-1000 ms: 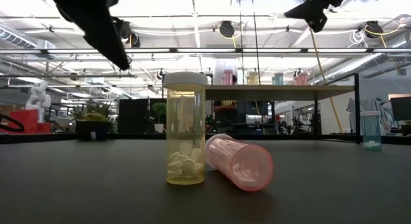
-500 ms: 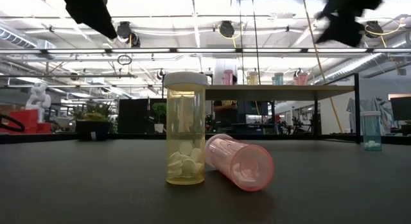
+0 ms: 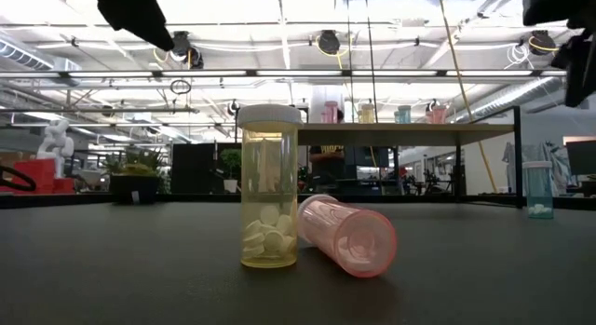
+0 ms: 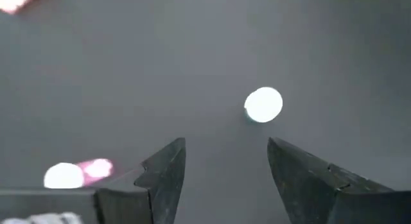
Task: Pick and place medicine bottles onto shelf by color
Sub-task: Put the blue pill bottle on the shelf aligned with the other blue pill bottle
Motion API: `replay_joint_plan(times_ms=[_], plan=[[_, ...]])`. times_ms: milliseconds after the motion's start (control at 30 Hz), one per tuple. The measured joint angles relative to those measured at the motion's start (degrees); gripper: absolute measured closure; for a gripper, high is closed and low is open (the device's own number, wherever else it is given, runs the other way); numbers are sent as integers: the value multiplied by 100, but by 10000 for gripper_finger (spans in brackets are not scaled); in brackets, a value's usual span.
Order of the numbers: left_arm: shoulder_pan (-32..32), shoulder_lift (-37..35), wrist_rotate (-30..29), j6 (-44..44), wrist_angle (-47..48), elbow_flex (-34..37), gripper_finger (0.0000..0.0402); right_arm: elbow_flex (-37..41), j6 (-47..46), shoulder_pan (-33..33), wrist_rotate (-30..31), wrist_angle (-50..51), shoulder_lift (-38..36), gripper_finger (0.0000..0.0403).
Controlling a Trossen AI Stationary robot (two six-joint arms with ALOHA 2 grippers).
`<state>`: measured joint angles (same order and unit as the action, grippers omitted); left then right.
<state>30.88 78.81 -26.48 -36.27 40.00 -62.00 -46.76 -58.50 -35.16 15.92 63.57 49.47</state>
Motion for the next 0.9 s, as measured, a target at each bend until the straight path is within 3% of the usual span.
replay_joint_plan(times_ms=[167, 267, 500, 900], plan=[[-82, 0, -217, 87, -26, 0, 190, 15, 774, 159, 698, 248, 51, 185], [-156, 0, -223, 190, -94, 0, 190, 213, 1019, 359, 754, 137, 55, 176], [-347, 1, -229, 281, -94, 0, 190, 1045, 2000, 1076, -122, -1183, 44, 155], [-399, 2, -226, 315, -84, 0, 190, 1582, 2925, 1953, -603, -1951, 73, 154]])
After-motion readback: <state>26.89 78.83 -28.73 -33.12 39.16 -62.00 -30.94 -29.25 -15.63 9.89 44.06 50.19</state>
